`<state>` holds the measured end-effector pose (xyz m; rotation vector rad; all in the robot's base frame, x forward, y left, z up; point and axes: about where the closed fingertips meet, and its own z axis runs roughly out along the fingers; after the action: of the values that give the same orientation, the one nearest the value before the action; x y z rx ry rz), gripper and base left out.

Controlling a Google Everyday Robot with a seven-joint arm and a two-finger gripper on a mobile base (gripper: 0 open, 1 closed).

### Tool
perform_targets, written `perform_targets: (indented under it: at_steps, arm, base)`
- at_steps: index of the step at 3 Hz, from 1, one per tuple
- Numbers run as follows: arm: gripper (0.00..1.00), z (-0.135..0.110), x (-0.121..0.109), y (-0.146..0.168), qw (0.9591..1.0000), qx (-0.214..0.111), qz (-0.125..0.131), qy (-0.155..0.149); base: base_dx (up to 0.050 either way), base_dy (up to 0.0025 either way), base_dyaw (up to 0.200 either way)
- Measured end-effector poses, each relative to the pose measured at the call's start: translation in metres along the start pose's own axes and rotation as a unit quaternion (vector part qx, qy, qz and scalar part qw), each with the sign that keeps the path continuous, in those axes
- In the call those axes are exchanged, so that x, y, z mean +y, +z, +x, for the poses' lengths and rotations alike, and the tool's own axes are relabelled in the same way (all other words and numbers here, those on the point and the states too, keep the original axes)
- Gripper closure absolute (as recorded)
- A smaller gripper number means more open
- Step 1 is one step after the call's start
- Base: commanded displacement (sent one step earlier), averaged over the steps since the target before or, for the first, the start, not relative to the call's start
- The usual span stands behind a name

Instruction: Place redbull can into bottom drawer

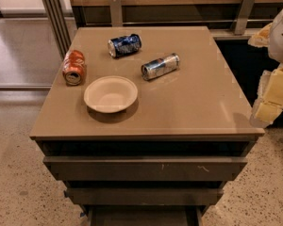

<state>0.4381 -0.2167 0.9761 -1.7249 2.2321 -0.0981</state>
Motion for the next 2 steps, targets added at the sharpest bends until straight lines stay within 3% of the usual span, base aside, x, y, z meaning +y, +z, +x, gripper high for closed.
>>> perform_targets:
  at_steps: [2]
  arm:
    - [0.0,-0.004,-0.014,0.001,0.9999,-0.005,0.006,-0.014]
  base:
    - [0.0,0.0,0.0]
